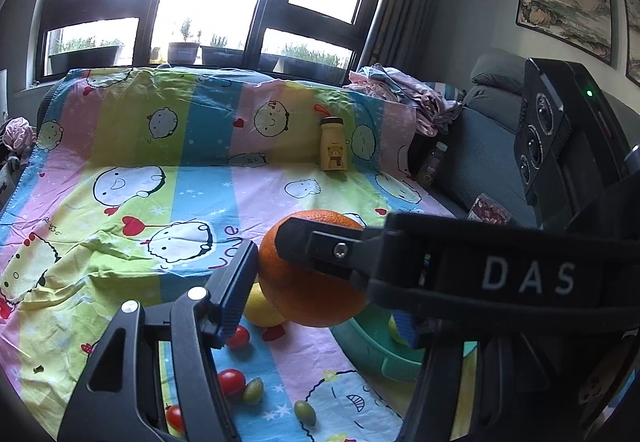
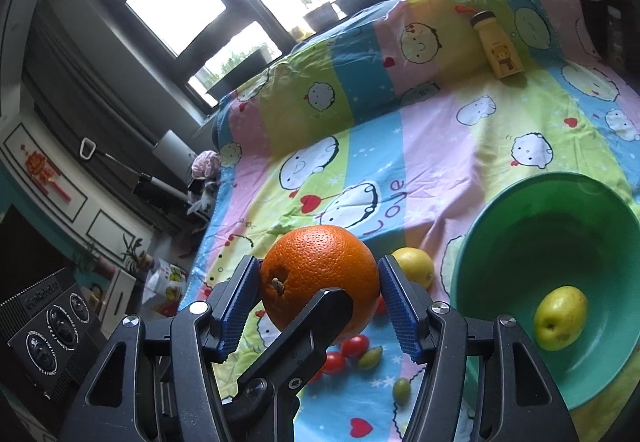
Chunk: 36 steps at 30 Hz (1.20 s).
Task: Organize fruits
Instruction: 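Lift the orange with the right gripper and carry it over the green basin, then lower the orange into the green basin and open the right gripper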
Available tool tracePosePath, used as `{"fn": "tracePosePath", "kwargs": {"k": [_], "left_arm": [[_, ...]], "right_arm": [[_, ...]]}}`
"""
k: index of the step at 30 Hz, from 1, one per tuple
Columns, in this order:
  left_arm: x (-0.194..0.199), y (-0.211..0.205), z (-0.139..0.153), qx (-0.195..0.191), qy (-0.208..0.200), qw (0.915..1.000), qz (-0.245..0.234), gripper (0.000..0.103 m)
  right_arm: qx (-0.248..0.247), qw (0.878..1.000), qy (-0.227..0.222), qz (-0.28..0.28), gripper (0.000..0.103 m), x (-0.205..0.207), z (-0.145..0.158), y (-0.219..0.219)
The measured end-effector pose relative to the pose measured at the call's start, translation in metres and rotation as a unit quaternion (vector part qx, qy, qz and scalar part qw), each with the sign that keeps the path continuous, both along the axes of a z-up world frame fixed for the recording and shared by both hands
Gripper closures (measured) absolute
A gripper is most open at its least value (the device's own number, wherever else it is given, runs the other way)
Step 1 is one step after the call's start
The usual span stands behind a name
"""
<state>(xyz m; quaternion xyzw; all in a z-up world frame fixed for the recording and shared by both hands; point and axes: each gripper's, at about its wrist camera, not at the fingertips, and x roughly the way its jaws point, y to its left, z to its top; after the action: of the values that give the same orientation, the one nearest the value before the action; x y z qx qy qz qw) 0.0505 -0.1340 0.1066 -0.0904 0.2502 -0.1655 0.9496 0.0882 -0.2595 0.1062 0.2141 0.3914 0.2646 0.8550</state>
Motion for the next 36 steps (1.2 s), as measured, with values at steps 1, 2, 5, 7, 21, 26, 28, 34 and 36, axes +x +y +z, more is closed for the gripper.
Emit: {"fn": "tracePosePath", "kwargs": {"k": [1,2,5,7,21,26,28,34,36], "left_arm": [[0.001,-0.003,0.0,0.0,0.001,1.0,-0.003,0.042],[0.003,-0.007,-0.001,0.0,0.002,1.0,-0.005,0.042],[0.007,-0.017,-0.002,-0.002,0.006,0.9999,-0.014,0.042],[0.01,-0.023,-0.003,-0.002,0.009,0.9998,-0.02,0.042],[0.027,-0.062,-0.014,-0.007,0.034,0.9981,-0.052,0.042],[0.033,-0.071,-0.019,-0.011,0.045,0.997,-0.062,0.042],[0.034,-0.075,-0.021,-0.015,0.048,0.9963,-0.069,0.042],[0.041,-0.086,-0.027,-0.015,0.061,0.9949,-0.079,0.042],[0.044,-0.089,-0.03,-0.015,0.067,0.9944,-0.08,0.042]], "right_arm": [[0.001,1.0,0.002,-0.004,0.039,0.0,0.0,-0.004],[0.002,1.0,0.004,-0.007,0.039,0.001,-0.001,-0.008],[0.001,1.0,0.009,-0.017,0.039,0.002,-0.002,-0.018],[0.001,1.0,0.013,-0.024,0.039,0.003,-0.003,-0.025],[0.001,0.997,0.042,-0.059,0.039,0.01,-0.018,-0.065],[0.002,0.996,0.055,-0.07,0.039,0.013,-0.024,-0.076],[-0.004,0.995,0.058,-0.077,0.039,0.014,-0.025,-0.08],[-0.002,0.993,0.072,-0.089,0.039,0.02,-0.034,-0.094],[-0.001,0.993,0.078,-0.091,0.039,0.022,-0.037,-0.097]]}}
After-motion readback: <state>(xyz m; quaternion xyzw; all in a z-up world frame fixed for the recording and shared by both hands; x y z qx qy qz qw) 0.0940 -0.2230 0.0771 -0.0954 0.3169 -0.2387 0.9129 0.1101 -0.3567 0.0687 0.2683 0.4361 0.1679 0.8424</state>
